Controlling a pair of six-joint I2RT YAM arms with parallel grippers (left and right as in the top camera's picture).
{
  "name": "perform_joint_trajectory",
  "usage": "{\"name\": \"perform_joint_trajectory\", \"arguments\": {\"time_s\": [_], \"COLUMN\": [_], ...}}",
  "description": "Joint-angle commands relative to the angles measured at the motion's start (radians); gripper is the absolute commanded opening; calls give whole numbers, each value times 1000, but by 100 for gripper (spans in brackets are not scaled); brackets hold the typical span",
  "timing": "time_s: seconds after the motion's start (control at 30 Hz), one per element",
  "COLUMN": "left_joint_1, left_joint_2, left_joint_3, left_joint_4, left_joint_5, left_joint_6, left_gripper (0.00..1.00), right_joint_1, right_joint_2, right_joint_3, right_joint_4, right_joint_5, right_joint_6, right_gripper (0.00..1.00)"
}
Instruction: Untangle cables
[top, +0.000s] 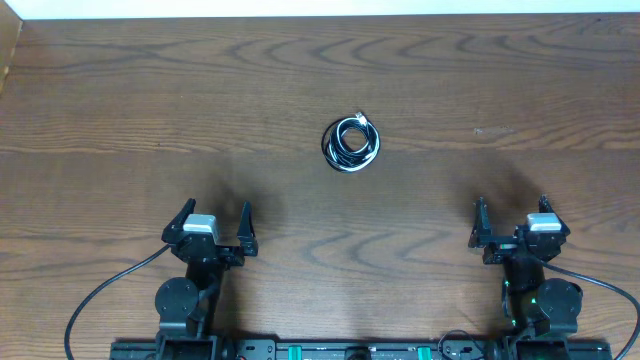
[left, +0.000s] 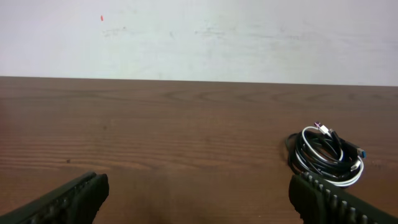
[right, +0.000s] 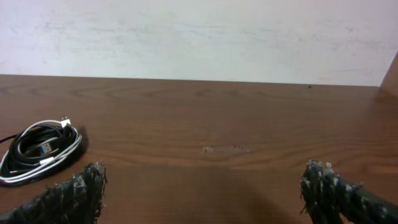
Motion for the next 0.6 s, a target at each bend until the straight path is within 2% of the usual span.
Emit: {"name": "perform_joint_trajectory", "arguments": {"time_s": [0.0, 0.57], "left_joint_1": [-4, -4], "left_joint_2": [0, 0], "left_joint_3": [-13, -13], "left_joint_4": [-41, -38], "left_joint_5": [13, 45], "left_joint_6": [2, -33], "left_gripper": [98, 98], "right_joint_1": [2, 2], "right_joint_2": [3, 3], "right_joint_3": [-2, -2], "right_joint_4": [-5, -5], "right_joint_5": [11, 11], "right_joint_6": [-7, -7], "right_gripper": [99, 99]}}
